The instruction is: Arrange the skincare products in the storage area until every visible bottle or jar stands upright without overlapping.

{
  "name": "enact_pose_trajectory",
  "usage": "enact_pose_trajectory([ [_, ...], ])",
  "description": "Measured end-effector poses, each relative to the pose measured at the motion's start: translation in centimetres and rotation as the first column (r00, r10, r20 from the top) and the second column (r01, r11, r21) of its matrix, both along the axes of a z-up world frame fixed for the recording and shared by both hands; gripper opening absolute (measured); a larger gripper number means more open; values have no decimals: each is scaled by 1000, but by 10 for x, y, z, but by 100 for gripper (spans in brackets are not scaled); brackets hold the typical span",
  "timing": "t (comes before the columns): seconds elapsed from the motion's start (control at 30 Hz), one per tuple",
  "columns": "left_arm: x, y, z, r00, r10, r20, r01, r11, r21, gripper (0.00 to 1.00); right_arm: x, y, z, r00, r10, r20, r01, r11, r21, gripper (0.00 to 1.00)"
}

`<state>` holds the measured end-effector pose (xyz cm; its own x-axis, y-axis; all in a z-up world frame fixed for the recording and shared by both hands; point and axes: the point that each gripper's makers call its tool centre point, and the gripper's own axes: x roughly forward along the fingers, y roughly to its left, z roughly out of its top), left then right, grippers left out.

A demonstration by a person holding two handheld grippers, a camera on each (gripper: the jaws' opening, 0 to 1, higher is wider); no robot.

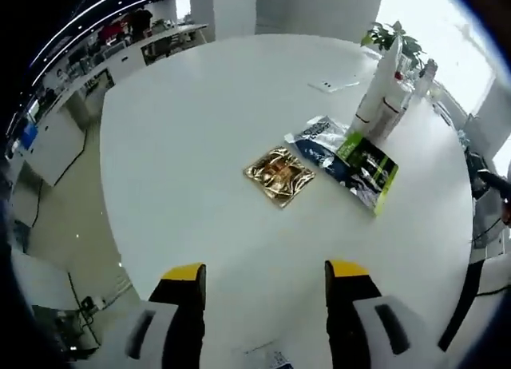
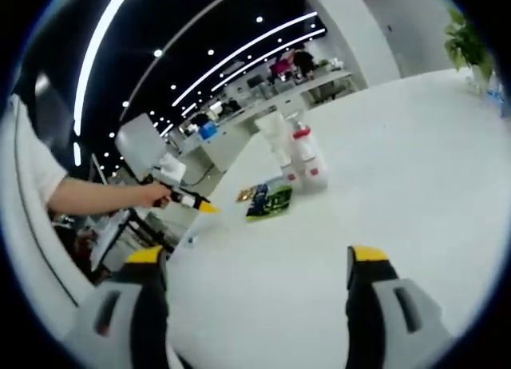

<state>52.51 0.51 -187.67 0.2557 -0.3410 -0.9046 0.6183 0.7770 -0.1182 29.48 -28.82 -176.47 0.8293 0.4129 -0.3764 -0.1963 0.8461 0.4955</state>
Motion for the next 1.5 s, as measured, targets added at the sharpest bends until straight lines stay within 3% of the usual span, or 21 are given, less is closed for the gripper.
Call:
enact_pose_trajectory([
  [0.17, -22, 30, -8, 990, 136, -31, -135, 990, 26, 73, -4, 3, -3, 1000, 18, -2, -18, 1000, 2, 92],
  [0.3, -39, 45, -13, 969, 239, -59, -237, 971, 40, 76, -8, 0, -3, 1000, 21, -1, -21, 1000, 5, 92],
  [0.33, -43, 50, -14, 957, 285, -53, -283, 958, 53, 77, -9, -1, -3, 1000, 21, 1, -21, 1000, 5, 92],
  [0.4, -47, 50, -15, 962, 267, -52, -265, 963, 53, 79, -10, -3, -3, 1000, 20, 3, -20, 1000, 5, 92],
  [0.47, -59, 50, -19, 959, 270, -88, -264, 962, 71, 79, -11, -6, -2, 1000, 16, 6, -16, 1000, 7, 92],
  [0.6, -70, 56, -29, 954, 278, -109, -267, 958, 104, 78, -11, -9, -2, 1000, 18, 9, -18, 1000, 0, 92],
  [0.67, -71, 57, -29, 963, 252, -92, -240, 962, 128, 76, -12, -10, -1, 1000, 16, 11, -16, 1000, -1, 92],
  [0.77, -70, 58, -30, 964, 250, -92, -236, 962, 140, 75, -15, -12, -1, 1000, 10, 12, -10, 1000, -2, 91],
  [0.83, -71, 64, -31, 976, 205, -74, -188, 963, 192, 70, -17, -13, -1, 1000, 9, 12, -9, 1000, -7, 91],
  [0.87, -68, 60, -32, 981, 185, -53, -174, 970, 168, 70, -18, -13, -1, 1000, 6, 11, -6, 1000, -8, 91],
  [0.9, -74, 64, -28, 973, 219, -71, -204, 963, 173, 69, -19, -14, -2, 1000, 2, 11, -2, 1000, -7, 91],
  [1.13, -77, 61, -28, 970, 241, -29, -234, 962, 142, 62, -23, -18, -8, 1000, -13, -1, 13, 1000, -8, 90],
  [1.2, -77, 61, -29, 970, 243, -28, -237, 962, 138, 54, -24, -20, -8, 1000, -13, 0, 13, 1000, -4, 90],
  [1.27, -78, 60, -29, 969, 245, -30, -238, 961, 137, 41, -23, -22, -7, 1000, -13, 5, 13, 1000, 7, 90],
  [1.5, -82, 56, -30, 961, 275, -11, -272, 955, 119, 40, -24, -25, -6, 999, 44, 7, -44, 999, 1, 90],
])
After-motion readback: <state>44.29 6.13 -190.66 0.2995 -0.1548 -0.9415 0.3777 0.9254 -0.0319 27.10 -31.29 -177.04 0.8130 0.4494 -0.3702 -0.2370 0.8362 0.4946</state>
